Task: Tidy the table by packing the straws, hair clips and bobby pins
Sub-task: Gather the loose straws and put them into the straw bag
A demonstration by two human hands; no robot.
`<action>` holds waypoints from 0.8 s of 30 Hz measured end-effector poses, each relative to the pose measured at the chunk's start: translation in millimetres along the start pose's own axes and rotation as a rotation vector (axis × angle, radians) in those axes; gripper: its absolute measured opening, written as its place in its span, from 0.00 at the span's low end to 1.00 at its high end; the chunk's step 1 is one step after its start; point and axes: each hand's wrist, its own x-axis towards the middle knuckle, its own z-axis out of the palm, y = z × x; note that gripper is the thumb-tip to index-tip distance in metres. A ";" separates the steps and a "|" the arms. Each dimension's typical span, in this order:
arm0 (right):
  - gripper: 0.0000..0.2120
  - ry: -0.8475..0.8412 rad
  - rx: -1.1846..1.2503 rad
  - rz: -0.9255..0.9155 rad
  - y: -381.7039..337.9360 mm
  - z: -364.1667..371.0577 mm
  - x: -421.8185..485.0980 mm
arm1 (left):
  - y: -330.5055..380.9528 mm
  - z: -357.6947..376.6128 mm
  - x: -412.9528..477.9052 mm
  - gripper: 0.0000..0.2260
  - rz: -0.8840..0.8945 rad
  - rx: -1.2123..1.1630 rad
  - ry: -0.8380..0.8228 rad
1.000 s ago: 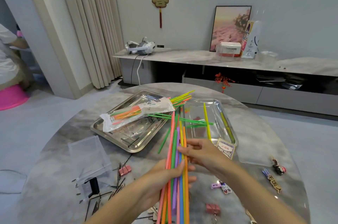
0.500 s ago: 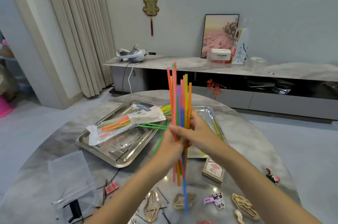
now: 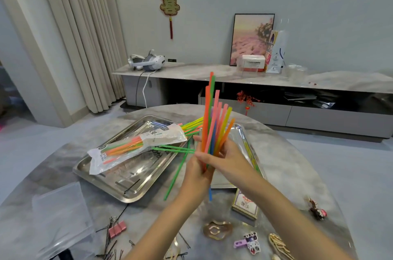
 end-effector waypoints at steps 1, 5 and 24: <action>0.21 0.007 -0.006 0.023 5.2 3.4 1.2 | -9.4 -1.2 -2.7 0.18 -0.026 0.000 0.004; 0.22 0.059 -0.038 0.072 21.8 14.6 1.7 | -34.2 2.8 -14.3 0.19 -0.136 -0.006 0.028; 0.22 0.076 0.056 -0.111 -8.7 13.2 -5.3 | -38.6 2.8 -24.4 0.10 -0.314 -0.044 -0.083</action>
